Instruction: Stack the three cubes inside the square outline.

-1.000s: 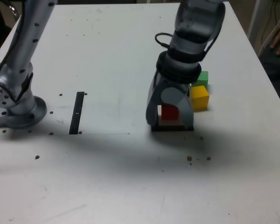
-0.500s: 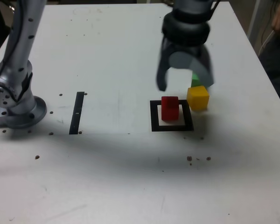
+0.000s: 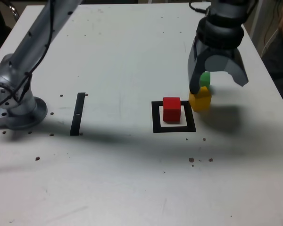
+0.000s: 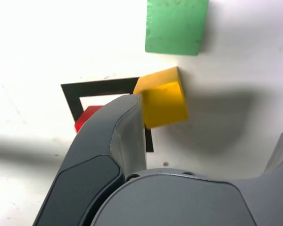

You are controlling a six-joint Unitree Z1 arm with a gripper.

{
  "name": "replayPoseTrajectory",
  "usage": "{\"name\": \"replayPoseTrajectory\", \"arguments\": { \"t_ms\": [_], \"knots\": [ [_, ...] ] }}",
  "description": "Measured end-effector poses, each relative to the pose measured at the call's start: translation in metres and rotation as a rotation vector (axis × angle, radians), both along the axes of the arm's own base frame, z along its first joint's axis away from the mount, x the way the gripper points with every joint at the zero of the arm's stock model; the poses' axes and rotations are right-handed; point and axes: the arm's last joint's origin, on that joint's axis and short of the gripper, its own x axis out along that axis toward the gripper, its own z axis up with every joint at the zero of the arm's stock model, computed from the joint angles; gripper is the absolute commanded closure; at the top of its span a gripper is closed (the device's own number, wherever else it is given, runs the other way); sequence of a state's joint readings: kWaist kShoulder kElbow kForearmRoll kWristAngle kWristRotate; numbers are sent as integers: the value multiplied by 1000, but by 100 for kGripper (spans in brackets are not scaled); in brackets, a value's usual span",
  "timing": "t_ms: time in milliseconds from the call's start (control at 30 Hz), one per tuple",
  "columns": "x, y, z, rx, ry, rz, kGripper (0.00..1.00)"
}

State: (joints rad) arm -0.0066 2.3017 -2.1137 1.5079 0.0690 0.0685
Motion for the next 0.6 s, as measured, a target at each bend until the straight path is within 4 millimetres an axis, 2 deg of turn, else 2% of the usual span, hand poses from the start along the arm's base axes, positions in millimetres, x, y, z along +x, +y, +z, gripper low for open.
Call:
{"name": "replayPoseTrajectory", "arguments": {
  "t_ms": [233, 600],
  "knots": [
    [4, 0, -10, -14, 25, 14, 1],
    [-2, -1, -20, -21, 74, 24, 1]
  ]
}}
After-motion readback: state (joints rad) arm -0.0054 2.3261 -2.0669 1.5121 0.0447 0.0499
